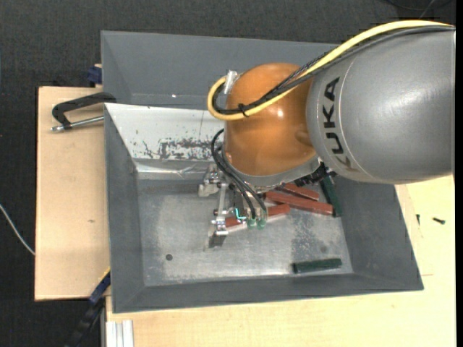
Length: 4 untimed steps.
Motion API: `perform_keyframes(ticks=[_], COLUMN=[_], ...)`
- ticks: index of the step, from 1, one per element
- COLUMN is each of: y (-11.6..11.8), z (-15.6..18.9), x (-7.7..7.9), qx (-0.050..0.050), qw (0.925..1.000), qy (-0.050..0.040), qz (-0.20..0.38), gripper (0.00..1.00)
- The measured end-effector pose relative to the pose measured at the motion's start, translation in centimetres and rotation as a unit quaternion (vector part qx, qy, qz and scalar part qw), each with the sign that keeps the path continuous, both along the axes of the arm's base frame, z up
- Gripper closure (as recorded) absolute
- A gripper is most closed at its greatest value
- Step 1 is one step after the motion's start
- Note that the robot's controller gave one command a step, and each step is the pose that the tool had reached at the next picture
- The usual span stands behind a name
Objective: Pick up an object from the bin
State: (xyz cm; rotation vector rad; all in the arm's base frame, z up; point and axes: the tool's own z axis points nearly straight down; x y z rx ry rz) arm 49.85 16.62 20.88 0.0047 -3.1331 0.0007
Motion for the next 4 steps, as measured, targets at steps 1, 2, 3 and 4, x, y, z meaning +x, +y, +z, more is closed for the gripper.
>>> perform_keyframes(ticks=[1, 2, 3, 4], y=[-0.1, -4.5, -9.9, -15.1], z=[0.4, -5.9, -8.7, -8.3], x=[0.2, 1.7, 7.1, 5.9], qx=[0.001, 0.001, 0.001, 0.001], qw=[1.0, 0.9998, 0.9982, 1.0], qy=[-0.0043, -0.007, -0.0082, -0.0045], qz=[-0.001, 0.016, 0.06, 0.004], gripper=[0.0, 0.0, 0.0, 0.0])
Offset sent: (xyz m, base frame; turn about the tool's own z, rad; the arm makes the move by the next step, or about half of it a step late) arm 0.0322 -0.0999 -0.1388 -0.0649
